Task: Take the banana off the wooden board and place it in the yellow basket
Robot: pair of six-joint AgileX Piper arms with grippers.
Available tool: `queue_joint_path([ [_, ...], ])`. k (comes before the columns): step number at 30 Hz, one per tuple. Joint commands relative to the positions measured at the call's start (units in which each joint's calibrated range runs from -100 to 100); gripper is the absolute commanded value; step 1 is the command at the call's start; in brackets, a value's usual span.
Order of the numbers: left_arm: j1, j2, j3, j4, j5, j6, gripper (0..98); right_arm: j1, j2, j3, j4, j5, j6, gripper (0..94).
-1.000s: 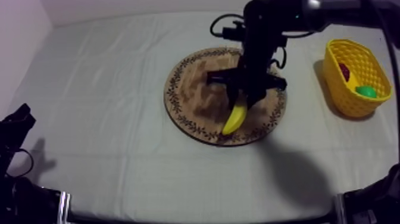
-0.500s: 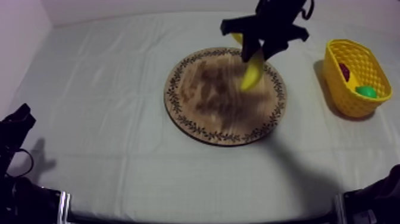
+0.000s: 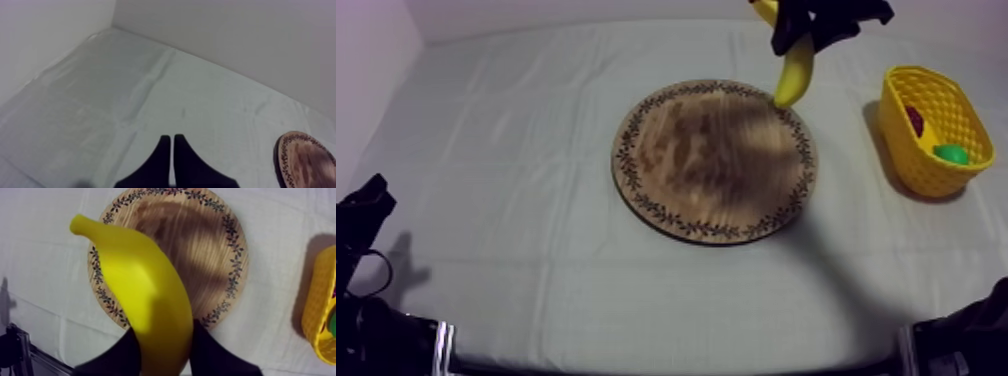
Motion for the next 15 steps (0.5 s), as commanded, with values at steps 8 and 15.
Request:
queue_joint_path([
  [8, 0.0, 0.0, 0.0, -0.01, 0.0, 0.0, 0.1, 6.3, -2.2, 2.7, 1.6, -0.3, 4.8, 23.5],
  [15, 0.0, 0.0, 0.0, -0.01, 0.0, 0.0, 0.1, 12.9, -4.2, 4.1, 2.7, -0.1, 9.2, 23.8],
])
